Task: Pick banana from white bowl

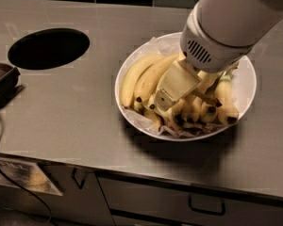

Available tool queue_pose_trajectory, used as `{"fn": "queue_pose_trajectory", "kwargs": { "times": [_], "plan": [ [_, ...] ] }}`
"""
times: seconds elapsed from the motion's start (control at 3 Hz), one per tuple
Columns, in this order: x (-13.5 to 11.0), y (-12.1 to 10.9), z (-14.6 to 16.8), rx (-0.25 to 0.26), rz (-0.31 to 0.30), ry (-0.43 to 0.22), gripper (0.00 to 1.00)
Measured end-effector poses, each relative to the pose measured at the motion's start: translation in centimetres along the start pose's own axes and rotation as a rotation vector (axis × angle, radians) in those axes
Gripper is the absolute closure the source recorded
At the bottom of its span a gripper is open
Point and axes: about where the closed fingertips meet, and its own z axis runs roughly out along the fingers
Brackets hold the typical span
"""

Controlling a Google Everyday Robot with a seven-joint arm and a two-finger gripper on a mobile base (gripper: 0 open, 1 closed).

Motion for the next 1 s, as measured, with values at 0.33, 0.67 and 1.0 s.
{"fn": "queue_pose_trajectory", "kwargs": {
  "times": [0.33, 0.67, 1.0],
  "plan": [
    [0.03, -0.06, -0.45, 0.017, 0.041, 0.015, 0.1],
    [-0.05, 0.11, -0.49, 0.019, 0.057, 0.023, 0.22],
    [-0.04, 0.11, -0.48, 0.019, 0.057, 0.023, 0.38]
  ]
}}
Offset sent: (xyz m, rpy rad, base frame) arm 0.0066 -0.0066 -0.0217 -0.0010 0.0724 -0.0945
